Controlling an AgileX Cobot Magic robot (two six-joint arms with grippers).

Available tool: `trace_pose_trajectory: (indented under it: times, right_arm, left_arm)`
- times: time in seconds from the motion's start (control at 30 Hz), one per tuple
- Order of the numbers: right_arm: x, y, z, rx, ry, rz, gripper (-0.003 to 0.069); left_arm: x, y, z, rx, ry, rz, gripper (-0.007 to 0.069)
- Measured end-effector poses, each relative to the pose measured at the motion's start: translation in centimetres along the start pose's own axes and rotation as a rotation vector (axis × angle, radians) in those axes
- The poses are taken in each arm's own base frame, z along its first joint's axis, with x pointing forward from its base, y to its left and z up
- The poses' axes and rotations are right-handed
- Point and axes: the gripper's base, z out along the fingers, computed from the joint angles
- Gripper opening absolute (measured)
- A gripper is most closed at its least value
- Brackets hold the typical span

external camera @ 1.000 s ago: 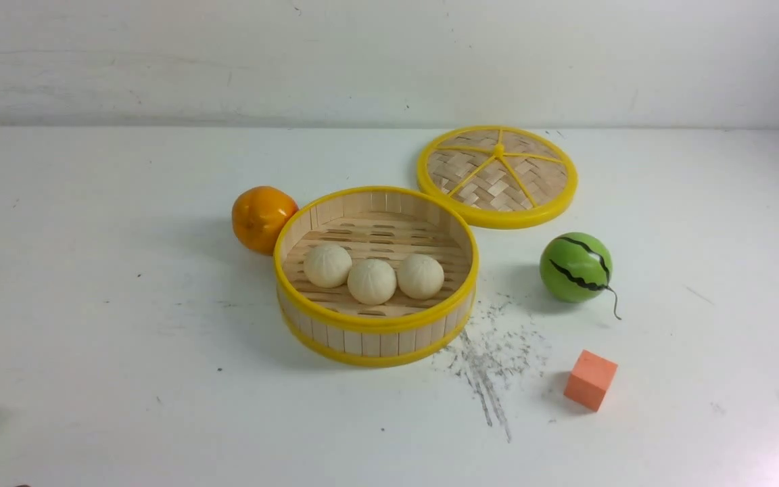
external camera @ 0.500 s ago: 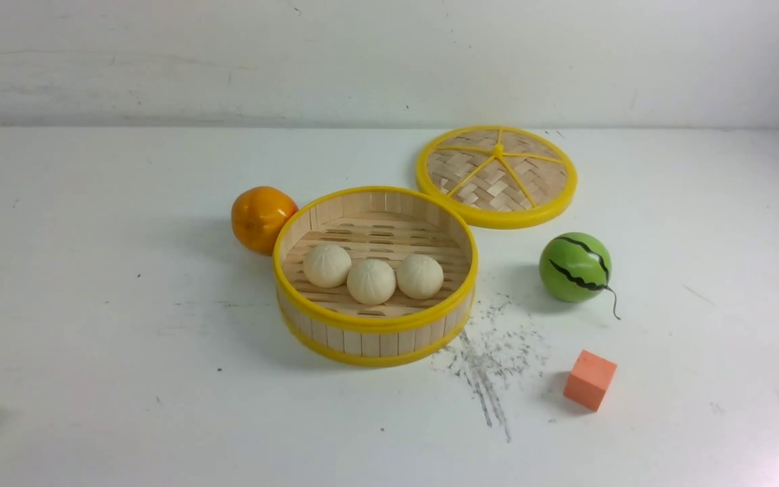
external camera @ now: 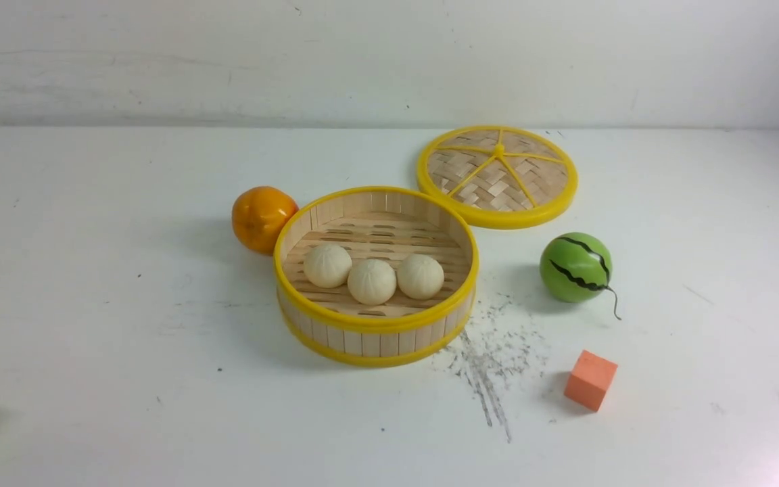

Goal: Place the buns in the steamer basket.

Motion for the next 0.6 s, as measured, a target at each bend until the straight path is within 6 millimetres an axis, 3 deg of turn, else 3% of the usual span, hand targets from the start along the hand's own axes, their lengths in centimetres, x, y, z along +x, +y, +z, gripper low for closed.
trace_pose_trajectory:
  times: [0.03,0.17,0.33,0.5,0.6]
  right_arm:
    - [0.2,-0.1,0.0,0.005,-0.003,0.005,-0.0014]
    - [4.2,-1.0,0.7,0.118,-0.016,0.092,-0.002]
    - [6.9,-2.0,1.4,0.254,-0.116,0.146,-0.002]
    - [8.9,-3.0,2.3,0.374,-0.151,0.178,-0.002]
    - [9.1,-3.3,2.2,0.424,-0.143,0.189,-0.002]
  left_arm:
    - [0.0,0.0,0.0,0.0,0.0,0.0,0.0237]
    - [0.0,0.0,0.0,0.0,0.001,0.0,0.0237]
    - [0.0,0.0,0.0,0.0,0.002,-0.001,0.0237]
    - [0.0,0.0,0.0,-0.001,0.004,0.0,0.0237]
    - [0.0,0.0,0.0,0.0,0.005,-0.001,0.0237]
